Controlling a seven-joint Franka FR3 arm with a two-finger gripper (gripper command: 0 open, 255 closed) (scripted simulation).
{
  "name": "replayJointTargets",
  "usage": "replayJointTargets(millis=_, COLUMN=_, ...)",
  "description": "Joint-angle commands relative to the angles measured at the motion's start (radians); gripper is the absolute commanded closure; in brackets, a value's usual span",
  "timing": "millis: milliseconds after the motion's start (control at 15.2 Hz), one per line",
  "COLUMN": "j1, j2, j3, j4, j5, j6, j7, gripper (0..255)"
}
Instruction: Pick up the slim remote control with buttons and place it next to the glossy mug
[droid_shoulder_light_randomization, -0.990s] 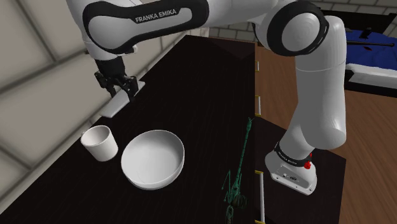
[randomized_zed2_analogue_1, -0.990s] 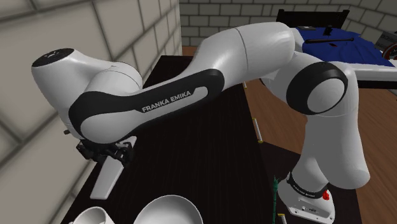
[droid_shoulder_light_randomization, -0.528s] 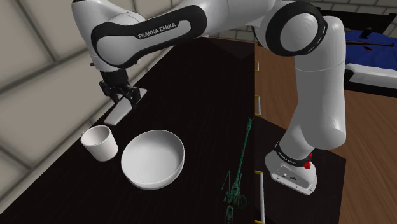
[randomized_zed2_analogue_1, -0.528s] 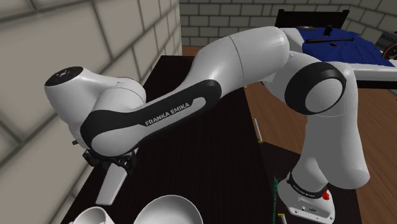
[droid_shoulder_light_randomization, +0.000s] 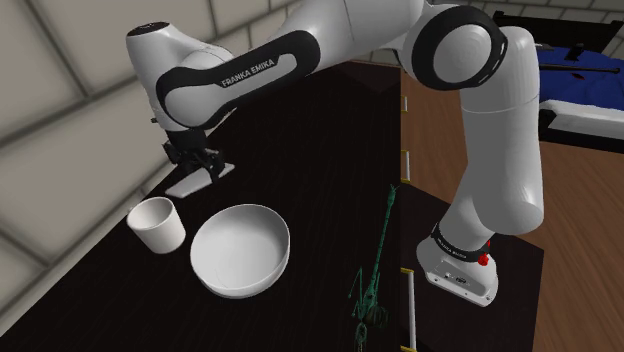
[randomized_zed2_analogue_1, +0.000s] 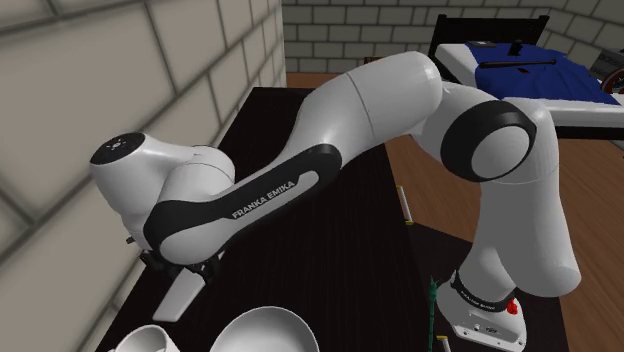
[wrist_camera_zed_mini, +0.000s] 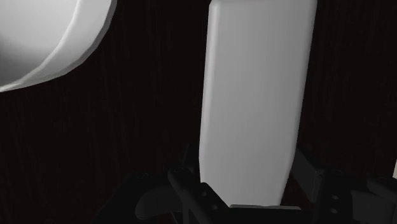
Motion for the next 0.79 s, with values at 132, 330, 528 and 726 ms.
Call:
replayJointTargets(millis=132, j1=0.002, j2=0.017, j3=-0.003, j4=-0.03, j5=-0.007, j6=0.045, j7=0.005, gripper=255)
replayJointTargets(millis=330, j1=0.002, j2=0.031, j3=-0.006, j4=-0.05, j5=-0.012, j6=0.078, j7=0.009, gripper=255)
replayJointTargets(millis=528, j1=0.004, j2=0.05, j3=-0.01, j4=-0.07, j5=-0.02, j6=0.116, j7=0.014, gripper=255)
replayJointTargets(millis=726, j1=0.004, j2=0.05, j3=-0.01, j4=-0.071, j5=-0.02, j6=0.116, j7=0.015, gripper=255)
